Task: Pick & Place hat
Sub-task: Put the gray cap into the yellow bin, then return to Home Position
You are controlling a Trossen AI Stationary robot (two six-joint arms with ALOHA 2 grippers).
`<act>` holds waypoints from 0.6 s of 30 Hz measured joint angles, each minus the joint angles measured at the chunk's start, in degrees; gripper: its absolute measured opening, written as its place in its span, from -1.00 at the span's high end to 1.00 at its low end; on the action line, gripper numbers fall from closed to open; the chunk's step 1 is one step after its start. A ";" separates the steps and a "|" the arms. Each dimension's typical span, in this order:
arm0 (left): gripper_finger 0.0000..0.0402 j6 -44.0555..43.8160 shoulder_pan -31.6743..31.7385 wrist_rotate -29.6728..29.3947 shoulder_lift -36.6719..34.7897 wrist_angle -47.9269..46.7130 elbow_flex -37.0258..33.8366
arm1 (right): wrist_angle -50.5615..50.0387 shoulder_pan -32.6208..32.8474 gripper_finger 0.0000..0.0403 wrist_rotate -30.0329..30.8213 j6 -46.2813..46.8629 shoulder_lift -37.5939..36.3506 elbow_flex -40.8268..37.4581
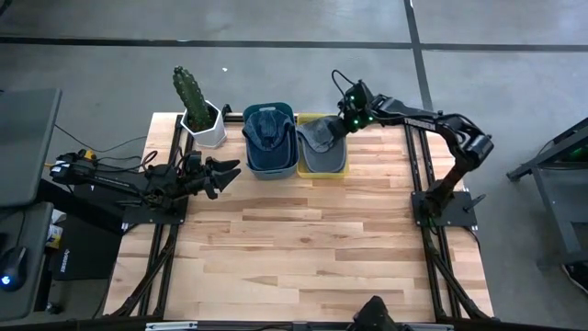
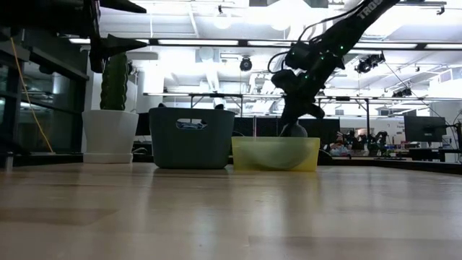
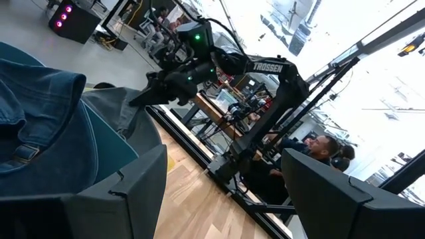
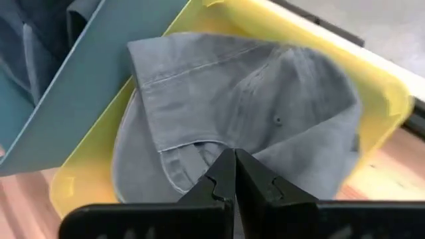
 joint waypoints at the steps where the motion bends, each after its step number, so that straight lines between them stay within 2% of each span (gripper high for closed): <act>1: -0.35 -0.01 0.00 -0.02 0.00 0.00 0.00 | 0.24 0.00 1.00 -0.76 0.01 0.08 -0.02; 10: -0.35 0.42 0.00 0.06 -0.03 0.11 0.00 | 2.33 0.26 1.00 -1.54 1.61 -4.85 -0.02; 18: -0.26 5.22 0.00 0.82 -2.88 -0.17 0.00 | -2.83 2.08 1.00 -1.86 -1.89 -17.36 -0.51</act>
